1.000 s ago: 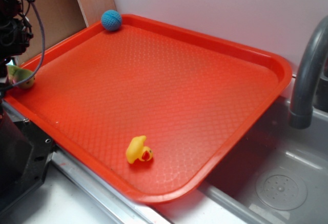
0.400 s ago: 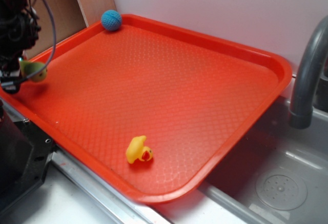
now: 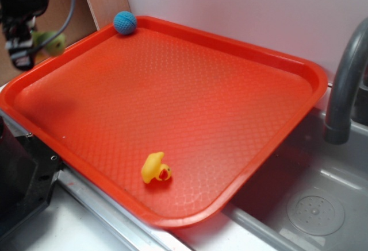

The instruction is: Grab the green animal.

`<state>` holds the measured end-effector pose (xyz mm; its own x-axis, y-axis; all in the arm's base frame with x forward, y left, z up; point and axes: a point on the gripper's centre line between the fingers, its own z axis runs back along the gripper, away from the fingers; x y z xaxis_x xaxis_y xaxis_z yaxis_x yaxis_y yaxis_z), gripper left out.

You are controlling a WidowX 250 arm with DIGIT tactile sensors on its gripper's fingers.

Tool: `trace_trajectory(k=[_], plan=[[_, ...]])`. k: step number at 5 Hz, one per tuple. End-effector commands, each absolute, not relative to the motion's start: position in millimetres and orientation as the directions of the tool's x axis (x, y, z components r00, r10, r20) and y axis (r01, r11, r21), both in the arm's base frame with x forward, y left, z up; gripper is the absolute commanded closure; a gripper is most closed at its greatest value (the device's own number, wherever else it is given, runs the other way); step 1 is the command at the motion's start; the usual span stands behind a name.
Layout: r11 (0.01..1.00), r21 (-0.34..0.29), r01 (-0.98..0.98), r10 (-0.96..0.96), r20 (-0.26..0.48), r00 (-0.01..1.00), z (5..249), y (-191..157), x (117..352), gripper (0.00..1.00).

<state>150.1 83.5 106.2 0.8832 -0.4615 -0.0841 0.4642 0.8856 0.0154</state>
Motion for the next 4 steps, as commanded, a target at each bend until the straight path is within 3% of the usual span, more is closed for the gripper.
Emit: trace_trajectory(k=[1, 2, 4], plan=[[0.991, 0.064, 0.114, -0.12, 0.104, 0.987, 170.1, 59.9, 170.2, 1.0], [0.994, 0.007, -0.108, 0.105, 0.184, 0.977, 190.0, 64.1, 156.6, 1.0], [0.969, -0.062, -0.239, 0.247, 0.189, 0.95, 191.1, 78.2, 143.5, 1.0]])
